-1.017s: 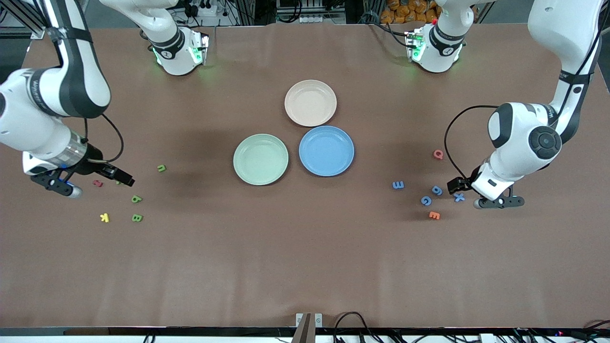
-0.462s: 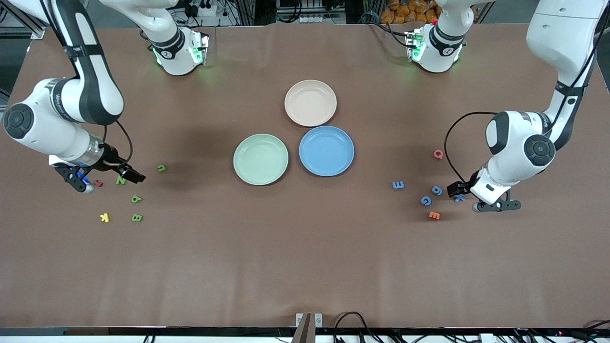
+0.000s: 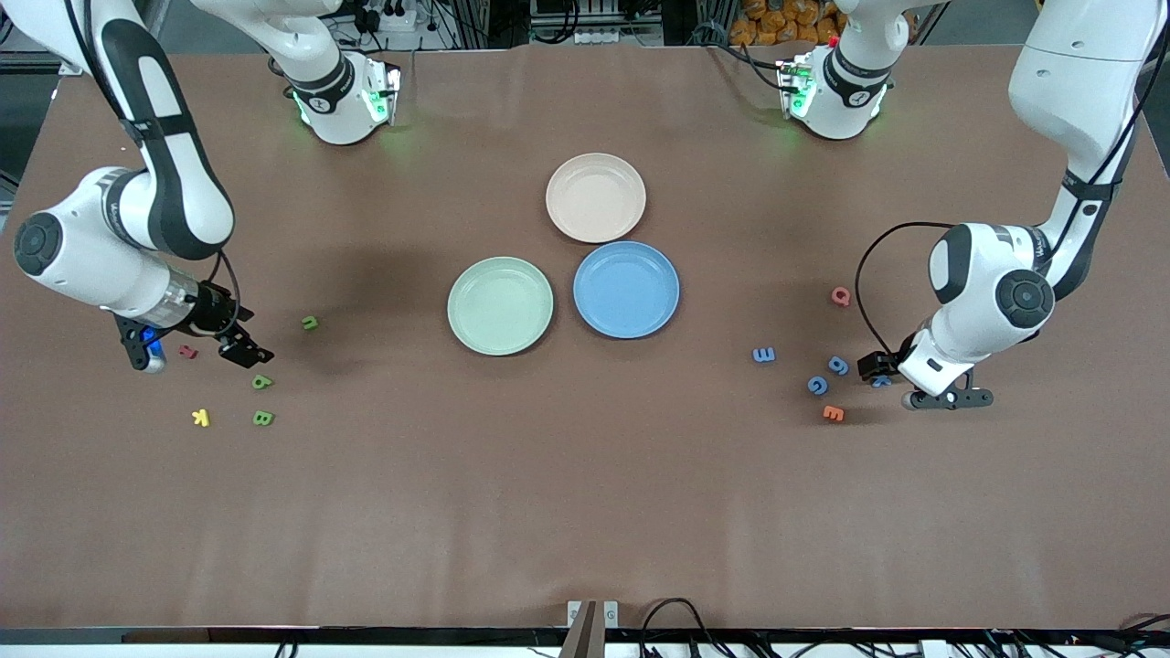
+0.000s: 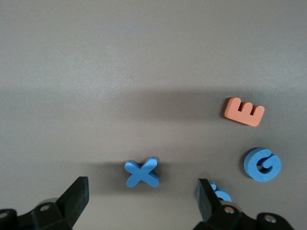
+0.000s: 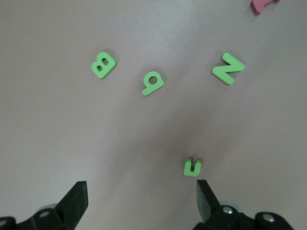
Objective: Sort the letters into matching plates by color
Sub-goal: 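Lower the left gripper to the blue X while the right gripper nears green u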
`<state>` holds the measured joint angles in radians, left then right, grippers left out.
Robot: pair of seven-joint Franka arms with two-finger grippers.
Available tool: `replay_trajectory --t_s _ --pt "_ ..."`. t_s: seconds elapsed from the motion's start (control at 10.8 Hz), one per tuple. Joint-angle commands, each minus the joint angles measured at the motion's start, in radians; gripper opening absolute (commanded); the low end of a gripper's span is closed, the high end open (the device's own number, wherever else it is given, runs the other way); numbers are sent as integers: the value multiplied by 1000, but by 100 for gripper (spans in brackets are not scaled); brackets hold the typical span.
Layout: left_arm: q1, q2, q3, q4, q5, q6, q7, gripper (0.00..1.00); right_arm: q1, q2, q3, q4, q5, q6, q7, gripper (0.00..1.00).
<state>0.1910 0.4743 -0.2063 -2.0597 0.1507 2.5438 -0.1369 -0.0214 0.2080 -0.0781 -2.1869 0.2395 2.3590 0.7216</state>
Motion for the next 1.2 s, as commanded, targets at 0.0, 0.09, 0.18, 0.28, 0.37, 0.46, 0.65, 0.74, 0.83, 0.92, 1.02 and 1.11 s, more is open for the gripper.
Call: replay_trajectory --t_s 0.0,0.09,0.18,0.28,0.37,0.46,0.65,0.74,0.83,0.92,1.02,1.11 --pt "1 41 -1 35 26 7 -16 100 20 56 -8 -4 18 69 129 100" --pt "-1 49 -1 36 26 7 -20 100 41 65 -31 -5 18 78 153 100" --pt "-4 53 1 41 27 7 -20 100 64 82 -55 -5 18 89 162 100" --pt "-4 61 1 44 42 7 -20 100 81 102 -74 -7 18 106 163 100" --pt "-4 66 1 49 59 7 -21 100 87 120 -78 -23 18 149 167 100" --pt "-2 73 1 55 61 7 -21 100 99 143 -84 -39 18 190 183 100" --pt "-10 76 19 55 61 7 -21 98 147 165 -121 -47 21 221 235 100" --pt "-11 83 19 56 61 7 -21 97 155 171 -124 -47 21 227 278 100" --pt "-13 84 21 59 61 7 -21 94 158 178 -124 -50 21 238 312 100" --pt "-10 95 21 64 63 7 -21 94 167 180 -123 -60 21 253 327 100" --pt "-8 96 21 64 63 7 -20 92 167 180 -123 -82 21 279 337 100" --pt "-13 96 21 64 61 6 -21 90 172 180 -123 -100 21 298 338 100"
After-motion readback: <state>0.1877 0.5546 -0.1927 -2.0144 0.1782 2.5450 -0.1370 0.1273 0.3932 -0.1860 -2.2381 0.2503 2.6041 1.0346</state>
